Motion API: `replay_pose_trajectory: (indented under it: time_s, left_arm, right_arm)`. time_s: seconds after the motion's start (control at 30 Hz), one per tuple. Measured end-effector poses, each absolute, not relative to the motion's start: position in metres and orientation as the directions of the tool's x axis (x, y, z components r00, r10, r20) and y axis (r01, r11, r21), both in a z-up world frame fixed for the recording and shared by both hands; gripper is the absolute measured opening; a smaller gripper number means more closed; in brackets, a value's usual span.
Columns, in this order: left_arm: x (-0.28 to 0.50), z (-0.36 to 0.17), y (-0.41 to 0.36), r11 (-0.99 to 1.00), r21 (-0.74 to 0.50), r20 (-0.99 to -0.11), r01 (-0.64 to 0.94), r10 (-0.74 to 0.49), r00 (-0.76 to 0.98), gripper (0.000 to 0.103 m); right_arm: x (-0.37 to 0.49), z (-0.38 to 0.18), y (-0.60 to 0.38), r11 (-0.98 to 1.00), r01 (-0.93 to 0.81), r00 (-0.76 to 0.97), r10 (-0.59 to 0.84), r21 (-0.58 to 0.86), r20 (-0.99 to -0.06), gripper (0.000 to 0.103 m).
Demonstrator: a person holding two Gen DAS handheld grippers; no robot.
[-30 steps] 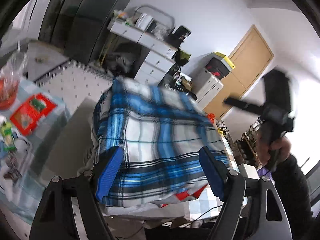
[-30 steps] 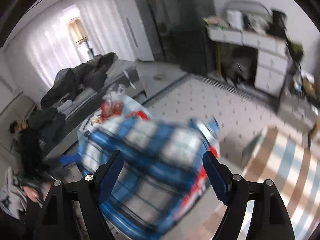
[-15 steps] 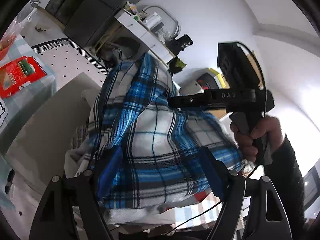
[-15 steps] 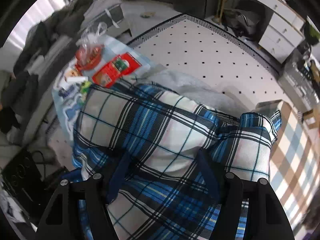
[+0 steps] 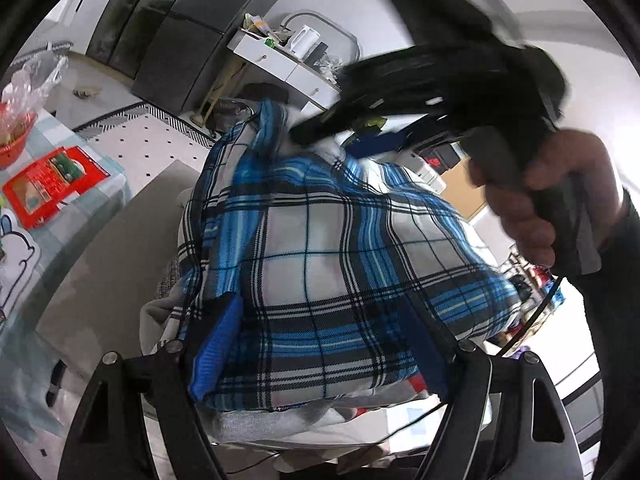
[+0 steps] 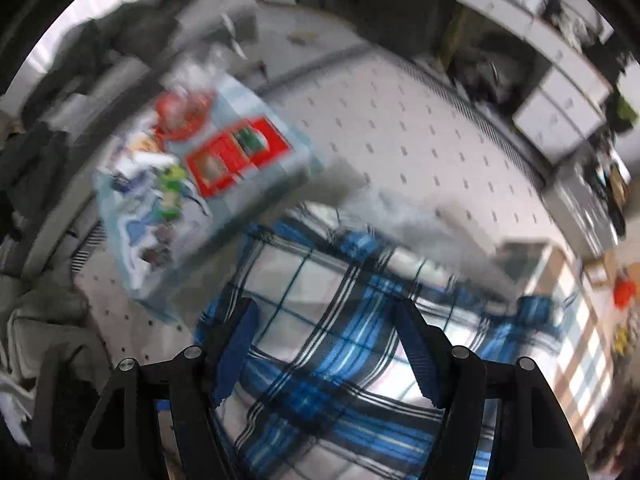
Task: Fold large clothes
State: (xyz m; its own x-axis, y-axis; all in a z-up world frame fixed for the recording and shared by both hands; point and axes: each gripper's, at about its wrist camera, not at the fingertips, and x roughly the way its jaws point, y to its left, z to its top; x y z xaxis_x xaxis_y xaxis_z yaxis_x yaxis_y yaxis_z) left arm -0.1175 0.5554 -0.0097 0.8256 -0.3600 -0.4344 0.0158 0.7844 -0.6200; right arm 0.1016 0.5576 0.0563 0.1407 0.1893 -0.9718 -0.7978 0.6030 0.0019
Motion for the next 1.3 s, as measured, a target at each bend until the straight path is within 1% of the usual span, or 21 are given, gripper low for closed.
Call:
replay_pose_trajectory:
  time_s: [0.03, 0.1, 0.17, 0.27, 0.37, 0.47, 0.57, 0.63, 0.7, 0.73, 0.77, 0.83, 0.87, 0.93, 1.03, 1.13, 1.17, 1.3]
  left_arm:
    - [-0.118, -0.011, 0.555, 0.786, -0.618, -0.441, 0.008, -0.355, 0.825, 0.076]
    - [-0.118, -0.015, 0.556, 0.786, -0.619, -0.442, 0.002, -0.350, 0.826, 0.076]
    - [-0.116, -0.018, 0.559, 0.773, -0.635, -0.436, 0.009, -0.368, 0.822, 0.076]
    - [-0.115, -0.015, 0.559, 0.775, -0.632, -0.441, 0.015, -0.376, 0.815, 0.076]
    - [-0.113, -0.010, 0.556, 0.798, -0.602, -0.462, 0.013, -0.362, 0.810, 0.076]
    - [-0.111, -0.012, 0.556, 0.802, -0.597, -0.471, 0.014, -0.365, 0.803, 0.076]
    - [-0.111, -0.013, 0.558, 0.795, -0.606, -0.467, 0.015, -0.371, 0.803, 0.076]
    - [-0.111, -0.013, 0.558, 0.793, -0.609, -0.471, 0.007, -0.369, 0.801, 0.076]
    - [-0.109, -0.013, 0.556, 0.787, -0.617, -0.474, -0.001, -0.371, 0.799, 0.076]
    - [-0.109, -0.013, 0.556, 0.787, -0.617, -0.476, -0.006, -0.366, 0.800, 0.076]
    - [-0.109, -0.012, 0.553, 0.792, -0.610, -0.481, -0.015, -0.355, 0.802, 0.076]
    - [-0.108, -0.009, 0.547, 0.819, -0.571, -0.514, -0.049, -0.311, 0.799, 0.076]
    - [-0.108, -0.008, 0.545, 0.829, -0.555, -0.528, -0.062, -0.294, 0.797, 0.076]
    - [-0.107, -0.006, 0.540, 0.845, -0.528, -0.558, -0.091, -0.264, 0.787, 0.076]
    - [-0.111, 0.001, 0.541, 0.836, -0.534, -0.568, -0.128, -0.242, 0.787, 0.076]
    - [-0.116, 0.008, 0.542, 0.831, -0.530, -0.577, -0.169, -0.207, 0.790, 0.076]
    - [-0.117, 0.010, 0.541, 0.830, -0.529, -0.577, -0.176, -0.200, 0.792, 0.076]
    - [-0.124, 0.021, 0.531, 0.844, -0.496, -0.581, -0.203, -0.149, 0.800, 0.076]
  right_arm:
    - [0.105, 0.045, 0.559, 0.627, -0.779, 0.125, 0.159, 0.002, -0.979, 0.071]
    - [0.110, 0.036, 0.557, 0.661, -0.750, 0.105, 0.161, 0.028, -0.981, 0.072]
    - [0.110, 0.034, 0.554, 0.653, -0.757, 0.113, 0.175, 0.029, -0.978, 0.072]
    - [0.104, 0.046, 0.549, 0.608, -0.793, 0.108, 0.204, 0.039, -0.973, 0.072]
    - [0.100, 0.075, 0.528, 0.576, -0.810, 0.056, 0.258, 0.107, -0.965, 0.072]
    - [0.083, 0.093, 0.496, 0.512, -0.856, 0.034, 0.203, 0.076, -0.979, 0.080]
    - [0.061, 0.091, 0.461, 0.446, -0.894, 0.029, 0.135, 0.035, -0.990, 0.080]
    - [0.052, 0.080, 0.448, 0.425, -0.904, 0.003, 0.116, 0.046, -0.993, 0.081]
    - [0.049, 0.062, 0.441, 0.419, -0.906, -0.015, 0.117, 0.063, -0.993, 0.089]
    - [0.051, 0.052, 0.440, 0.430, -0.897, -0.044, 0.136, 0.099, -0.990, 0.101]
    - [0.049, 0.041, 0.440, 0.433, -0.895, -0.047, 0.150, 0.108, -0.988, 0.103]
    - [0.042, 0.033, 0.441, 0.413, -0.910, 0.031, 0.149, 0.033, -0.988, 0.103]
    - [0.039, 0.035, 0.441, 0.414, -0.910, 0.051, 0.160, 0.021, -0.986, 0.103]
    - [0.042, 0.046, 0.435, 0.436, -0.898, 0.037, 0.217, 0.063, -0.975, 0.103]
    - [0.054, 0.070, 0.414, 0.470, -0.864, -0.010, 0.340, 0.179, -0.940, 0.102]
    - [0.069, 0.093, 0.380, 0.492, -0.813, -0.033, 0.494, 0.311, -0.869, 0.102]
    - [0.073, 0.101, 0.365, 0.491, -0.796, -0.027, 0.555, 0.353, -0.832, 0.103]
    - [0.081, 0.111, 0.316, 0.448, -0.753, -0.049, 0.693, 0.482, -0.719, 0.103]
